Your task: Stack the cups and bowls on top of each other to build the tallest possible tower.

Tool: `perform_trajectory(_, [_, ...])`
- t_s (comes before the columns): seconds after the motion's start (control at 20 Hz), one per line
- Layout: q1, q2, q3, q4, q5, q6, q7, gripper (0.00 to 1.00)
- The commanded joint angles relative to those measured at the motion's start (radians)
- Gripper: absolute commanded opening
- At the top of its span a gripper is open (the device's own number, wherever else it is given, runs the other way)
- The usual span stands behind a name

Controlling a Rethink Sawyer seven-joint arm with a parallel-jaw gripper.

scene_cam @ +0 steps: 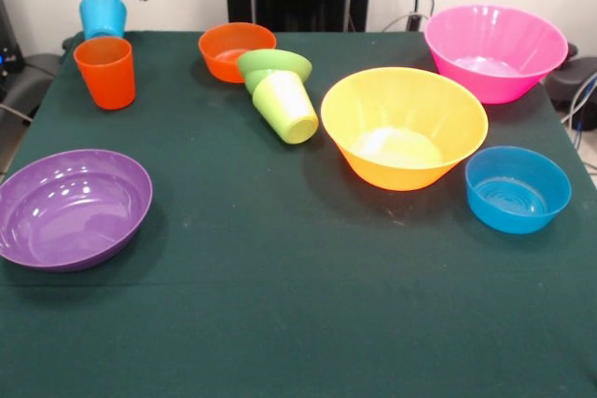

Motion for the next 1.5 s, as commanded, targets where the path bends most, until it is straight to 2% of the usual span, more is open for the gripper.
perform_trajectory(0.05, [0.056,0.07,0.086,-0.067,-0.031,0.079,-0.198,1.0])
perform_trajectory(0.15, [0.067,0.034,0.105,-0.033,0.005,0.053,-0.131,1.0])
perform_trajectory(0.3, [0.062,-0.078,0.15,0.08,0.075,-0.024,-0.009,1.0])
perform_trajectory(0.45, [0.046,-0.169,0.184,0.192,0.091,-0.078,0.023,1.0])
perform_trajectory(0.55, [0.051,-0.169,0.159,0.218,0.037,-0.117,0.025,1.0])
perform_trajectory(0.7, [0.085,-0.12,0.091,0.206,-0.052,-0.184,0.067,1.0])
perform_trajectory(0.8, [0.107,-0.107,0.06,0.2,-0.084,-0.201,0.078,1.0])
perform_trajectory(1.1, [0.148,-0.085,0.003,0.169,-0.121,-0.191,0.077,1.0])
perform_trajectory(1.5, [0.155,-0.074,-0.016,0.166,-0.128,-0.206,0.07,1.0])
